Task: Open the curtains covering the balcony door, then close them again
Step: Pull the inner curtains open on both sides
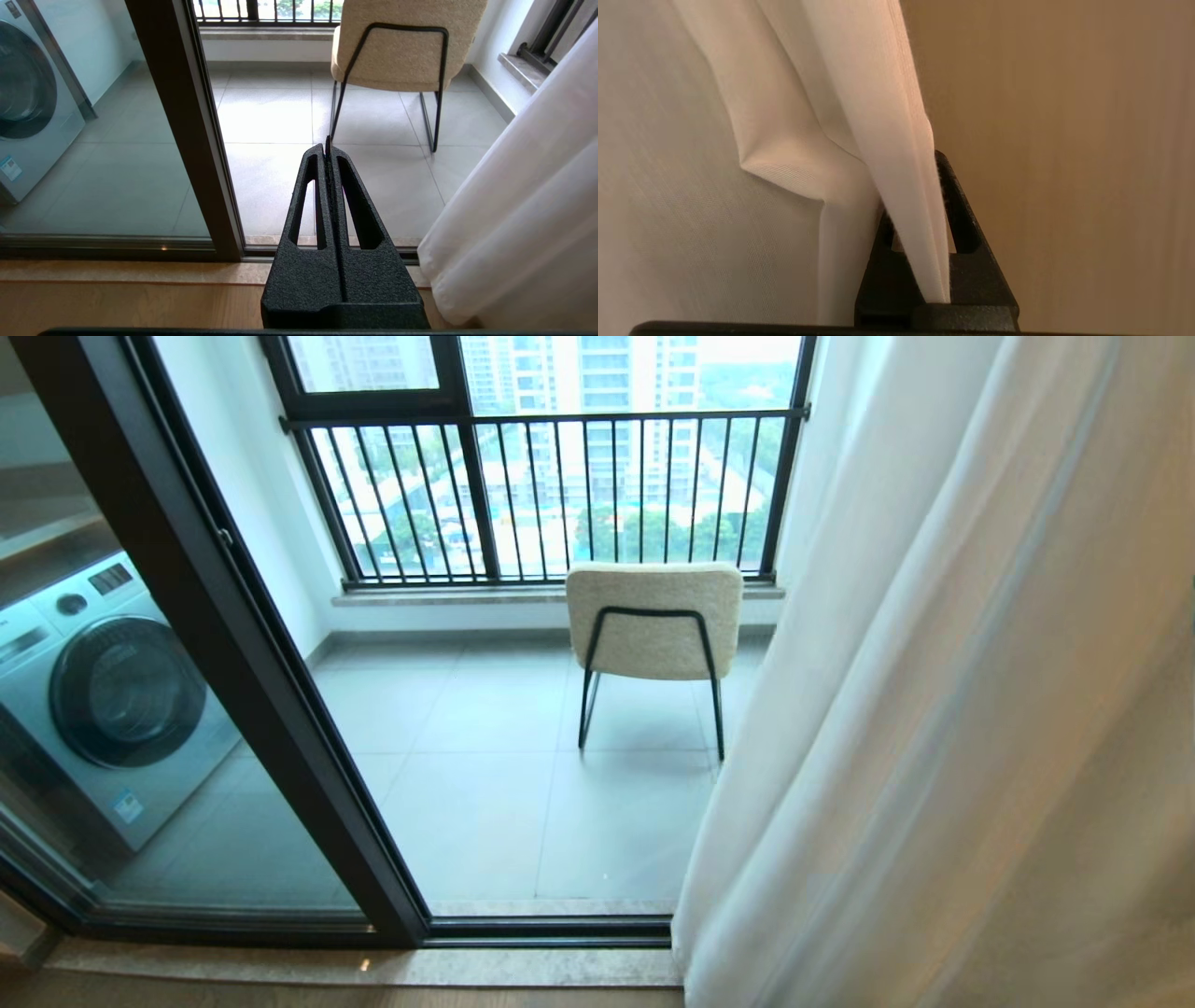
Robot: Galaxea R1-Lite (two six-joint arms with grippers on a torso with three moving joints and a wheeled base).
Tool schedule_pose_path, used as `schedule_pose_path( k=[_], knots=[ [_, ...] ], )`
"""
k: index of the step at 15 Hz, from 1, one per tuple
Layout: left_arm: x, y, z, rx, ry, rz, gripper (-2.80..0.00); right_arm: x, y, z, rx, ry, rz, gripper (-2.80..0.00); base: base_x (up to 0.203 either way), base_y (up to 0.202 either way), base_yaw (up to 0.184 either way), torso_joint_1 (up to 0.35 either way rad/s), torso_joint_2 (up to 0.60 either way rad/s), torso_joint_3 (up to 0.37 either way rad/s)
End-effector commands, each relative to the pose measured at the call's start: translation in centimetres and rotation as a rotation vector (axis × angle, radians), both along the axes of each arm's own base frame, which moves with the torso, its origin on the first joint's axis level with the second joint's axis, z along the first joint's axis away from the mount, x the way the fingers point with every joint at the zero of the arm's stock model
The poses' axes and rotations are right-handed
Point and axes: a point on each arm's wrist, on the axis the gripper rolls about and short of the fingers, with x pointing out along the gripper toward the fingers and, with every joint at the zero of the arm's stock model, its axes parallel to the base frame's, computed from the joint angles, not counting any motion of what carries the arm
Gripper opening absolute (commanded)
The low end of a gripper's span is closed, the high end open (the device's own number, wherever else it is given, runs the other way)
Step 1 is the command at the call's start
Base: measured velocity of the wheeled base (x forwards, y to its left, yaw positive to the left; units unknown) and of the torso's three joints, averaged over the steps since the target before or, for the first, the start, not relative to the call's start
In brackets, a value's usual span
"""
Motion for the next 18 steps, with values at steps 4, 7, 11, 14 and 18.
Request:
schedule_pose_path(
  k=[4, 7, 11, 14, 18],
  knots=[
    [0.0, 0.0, 0.0, -0.001, 0.0, 0.0, -2.8, 0.2, -3.4, -2.6, 0.009, 0.003, -0.024, -2.8, 0.0, 0.0, 0.0, 0.0, 0.0, 0.0],
    [0.0, 0.0, 0.0, -0.001, 0.0, 0.0, -2.8, 0.0, -4.8, -3.3, -0.001, 0.0, -0.037, -2.8, 0.0, 0.0, 0.0, 0.0, 0.0, 0.0],
    [0.0, 0.0, 0.0, -0.001, 0.0, 0.0, -2.8, -0.9, -7.1, -4.2, -0.021, -0.007, -0.072, -2.8, 0.0, 0.0, 0.0, 0.0, 0.0, 0.0],
    [0.0, 0.0, 0.0, -0.001, 0.0, 0.0, -2.8, -1.4, -8.3, -5.2, -0.017, -0.004, -0.088, -2.8, 0.0, 0.0, 0.0, 0.0, 0.0, 0.0],
    [0.0, 0.0, 0.0, -0.001, 0.0, 0.0, -2.8, -1.9, -8.9, -5.7, -0.011, -0.002, -0.102, -2.8, 0.0, 0.0, 0.0, 0.0, 0.0, 0.0]
  ],
)
